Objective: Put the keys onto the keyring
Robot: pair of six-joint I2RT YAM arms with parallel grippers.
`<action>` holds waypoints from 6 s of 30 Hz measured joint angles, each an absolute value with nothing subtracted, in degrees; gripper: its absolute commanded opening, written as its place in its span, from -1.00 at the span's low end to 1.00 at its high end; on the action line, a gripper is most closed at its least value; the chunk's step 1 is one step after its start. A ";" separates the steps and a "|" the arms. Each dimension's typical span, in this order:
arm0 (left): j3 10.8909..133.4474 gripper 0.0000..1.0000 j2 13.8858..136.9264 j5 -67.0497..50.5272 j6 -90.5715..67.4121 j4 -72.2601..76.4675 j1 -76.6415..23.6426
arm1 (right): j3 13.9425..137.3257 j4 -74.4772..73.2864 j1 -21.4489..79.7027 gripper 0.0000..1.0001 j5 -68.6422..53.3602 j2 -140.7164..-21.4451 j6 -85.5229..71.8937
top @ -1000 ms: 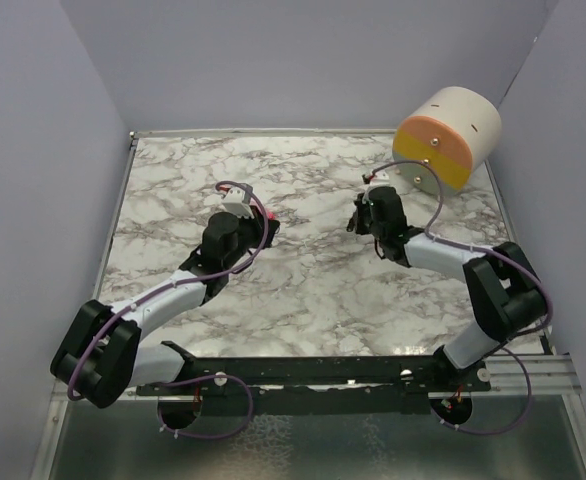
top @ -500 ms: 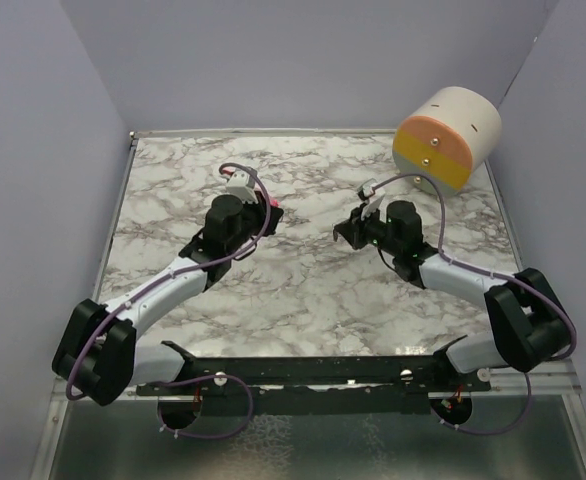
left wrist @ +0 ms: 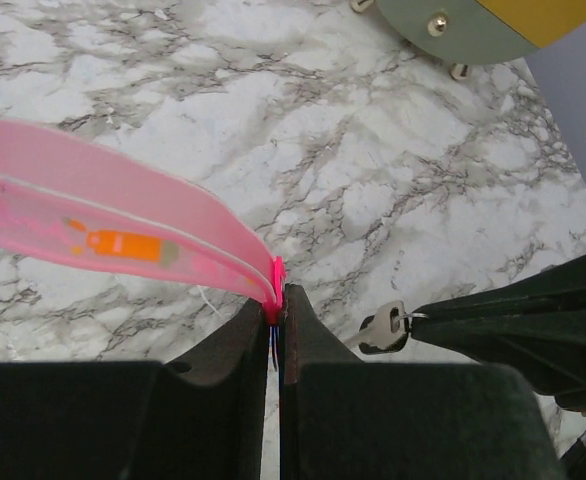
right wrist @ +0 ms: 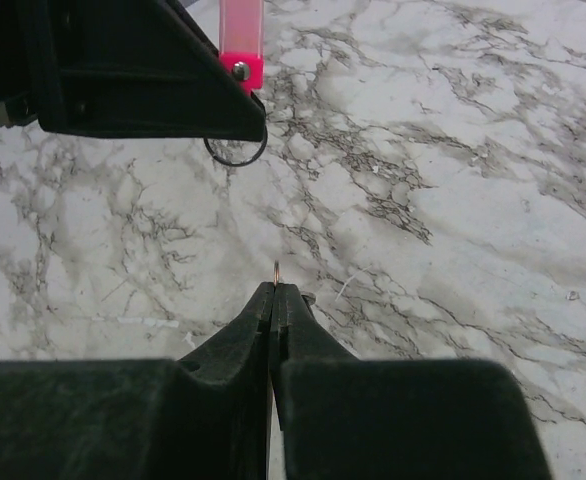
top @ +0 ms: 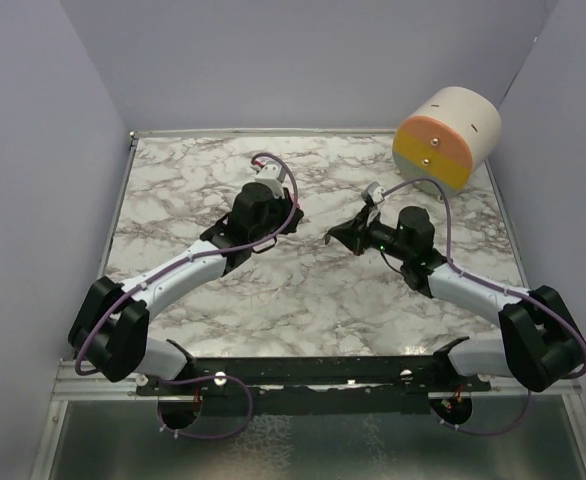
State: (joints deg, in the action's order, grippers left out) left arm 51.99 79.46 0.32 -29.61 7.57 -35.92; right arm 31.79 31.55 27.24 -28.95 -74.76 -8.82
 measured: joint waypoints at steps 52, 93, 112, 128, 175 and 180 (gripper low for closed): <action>47.31 -1.00 79.94 8.01 -27.86 18.90 -43.86 | 34.61 33.15 29.95 -0.99 -33.54 -78.87 -25.85; 47.31 -1.00 80.66 8.36 -27.29 20.14 -45.10 | 34.79 37.08 29.95 -0.99 -30.98 -80.97 -31.51; 47.31 -1.00 80.14 8.29 -27.27 20.56 -45.10 | 36.01 36.40 29.95 -0.99 -29.15 -81.60 -31.24; 46.72 -1.00 79.02 8.36 -27.29 20.51 -45.12 | 36.29 34.17 29.95 -0.99 -28.34 -81.76 -30.11; 55.88 -1.00 83.88 -0.30 -28.88 8.01 -43.64 | 27.07 49.67 30.06 -0.99 -18.26 -79.07 -8.51; 55.88 -1.00 85.06 -3.38 -29.02 7.81 -42.96 | 24.36 52.73 30.06 -0.99 -18.26 -79.07 -6.59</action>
State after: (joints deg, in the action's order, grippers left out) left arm 55.88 85.06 -3.38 -29.02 7.81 -42.96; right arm 24.36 52.73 30.06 -18.26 -79.07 -6.59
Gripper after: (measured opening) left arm 0.072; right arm 0.010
